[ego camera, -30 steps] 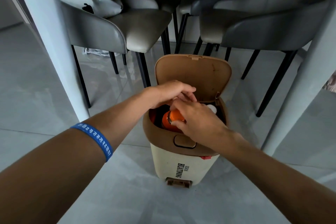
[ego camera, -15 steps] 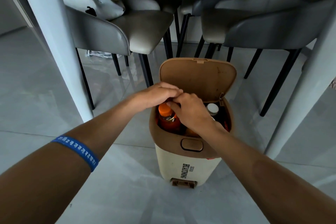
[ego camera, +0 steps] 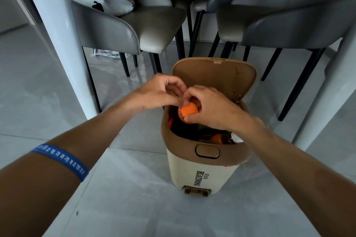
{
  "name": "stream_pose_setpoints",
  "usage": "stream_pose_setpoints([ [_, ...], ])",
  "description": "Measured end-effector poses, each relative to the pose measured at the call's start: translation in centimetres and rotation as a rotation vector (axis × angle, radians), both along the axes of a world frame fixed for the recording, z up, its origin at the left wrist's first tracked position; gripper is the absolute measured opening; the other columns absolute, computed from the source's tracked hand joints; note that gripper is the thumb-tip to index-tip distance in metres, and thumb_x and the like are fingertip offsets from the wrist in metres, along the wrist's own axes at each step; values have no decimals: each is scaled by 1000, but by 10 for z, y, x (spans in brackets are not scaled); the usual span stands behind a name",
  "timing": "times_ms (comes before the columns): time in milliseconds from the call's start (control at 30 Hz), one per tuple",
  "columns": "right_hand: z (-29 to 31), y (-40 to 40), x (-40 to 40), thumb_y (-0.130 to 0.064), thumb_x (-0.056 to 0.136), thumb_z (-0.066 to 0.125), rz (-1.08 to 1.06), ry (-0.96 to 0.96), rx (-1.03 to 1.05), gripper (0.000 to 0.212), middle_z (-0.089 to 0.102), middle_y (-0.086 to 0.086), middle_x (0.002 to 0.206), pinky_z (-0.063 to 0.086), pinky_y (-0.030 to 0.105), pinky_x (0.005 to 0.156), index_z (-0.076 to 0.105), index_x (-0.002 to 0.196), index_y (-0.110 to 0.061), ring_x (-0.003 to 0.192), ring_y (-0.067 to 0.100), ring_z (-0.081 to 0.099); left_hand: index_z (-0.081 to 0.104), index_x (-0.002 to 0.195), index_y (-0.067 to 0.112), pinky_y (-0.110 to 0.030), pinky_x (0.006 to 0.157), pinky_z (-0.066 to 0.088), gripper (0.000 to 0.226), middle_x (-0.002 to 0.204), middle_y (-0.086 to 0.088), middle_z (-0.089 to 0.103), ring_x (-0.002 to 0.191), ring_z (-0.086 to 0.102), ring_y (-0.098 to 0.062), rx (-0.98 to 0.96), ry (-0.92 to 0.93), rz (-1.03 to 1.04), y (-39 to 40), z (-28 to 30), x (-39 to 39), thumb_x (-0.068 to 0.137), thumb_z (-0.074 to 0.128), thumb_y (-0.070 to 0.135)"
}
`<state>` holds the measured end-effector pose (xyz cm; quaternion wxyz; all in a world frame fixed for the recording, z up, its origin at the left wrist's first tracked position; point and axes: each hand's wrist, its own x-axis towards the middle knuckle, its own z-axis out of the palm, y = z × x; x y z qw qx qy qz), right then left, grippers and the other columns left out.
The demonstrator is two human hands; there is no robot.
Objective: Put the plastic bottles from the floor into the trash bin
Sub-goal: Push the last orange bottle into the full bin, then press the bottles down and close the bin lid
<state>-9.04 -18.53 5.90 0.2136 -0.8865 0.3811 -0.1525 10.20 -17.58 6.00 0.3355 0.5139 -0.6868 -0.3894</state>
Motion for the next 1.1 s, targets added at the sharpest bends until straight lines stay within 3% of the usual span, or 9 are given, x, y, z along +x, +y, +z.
stream_pose_setpoints([
  [100, -18, 6, -3, -30, 75, 78, 62, 111, 42, 33, 54, -15, 104, 41, 28, 82, 59, 102, -31, 92, 6, 50, 72, 98, 12, -19, 75, 56, 29, 93, -3, 76, 85, 72, -9, 53, -145, -42, 3, -3, -1, 72, 84, 6],
  [167, -32, 9, -1, -22, 80, 73, 124, 160, 107, 20, 56, -18, 87, 40, 24, 75, 58, 81, -36, 78, 0, 52, 73, 101, 13, -20, 76, 57, 29, 95, -2, 76, 88, 72, -11, 131, -274, -104, 7, -13, -4, 74, 83, 7],
  [233, -34, 7, 1, -18, 83, 67, 138, 224, 164, 28, 60, -18, 77, 43, 23, 71, 57, 67, -38, 74, 0, 57, 74, 101, 11, -18, 74, 56, 27, 95, -3, 76, 87, 72, -9, 141, -305, -118, 8, -18, -5, 76, 80, 4],
  [400, -26, 7, -10, -28, 92, 62, 89, 257, 246, 16, 70, -13, 83, 55, 37, 85, 75, 85, -25, 83, 7, 65, 76, 89, 14, -34, 79, 60, 18, 87, -8, 77, 82, 74, -22, 13, -200, 59, 7, -14, -1, 82, 70, -1],
  [533, 12, 1, -39, -28, 95, 57, -203, -323, -51, 14, 68, -15, 82, 54, 28, 73, 71, 93, -25, 74, 0, 62, 70, 89, 20, -33, 67, 53, 17, 79, 3, 68, 70, 63, -13, -409, -191, 390, 5, -9, -6, 80, 65, 6],
  [633, 36, -11, -60, -29, 96, 49, -476, -433, -561, 24, 63, -2, 110, 47, 30, 85, 62, 114, -21, 97, 12, 58, 61, 118, 15, -39, 93, 49, 38, 113, -7, 59, 105, 56, -23, -579, -268, 573, -2, 1, -14, 81, 63, 22],
  [733, 27, -21, -71, -39, 99, 41, -500, -103, -496, 44, 51, 7, 139, 33, 38, 105, 44, 139, -21, 127, 25, 46, 44, 143, 20, -40, 110, 38, 59, 140, -6, 50, 130, 44, -25, -379, -298, 455, -5, 1, -25, 89, 58, 40],
  [900, -16, 15, -89, -40, 97, 43, -348, -127, -416, 29, 66, -4, 105, 47, 41, 93, 58, 115, -22, 97, 17, 61, 68, 111, 13, -30, 78, 52, 30, 99, -2, 70, 90, 64, -16, -526, -360, 245, 33, -9, -28, 92, 58, 34],
  [1100, -69, 56, -120, -45, 93, 49, -202, -26, -379, 40, 68, -1, 122, 47, 41, 97, 71, 114, -19, 114, 16, 61, 70, 116, 21, -37, 99, 46, 41, 125, 5, 65, 114, 56, -12, -449, -620, 4, 85, -58, -17, 88, 55, 47],
])
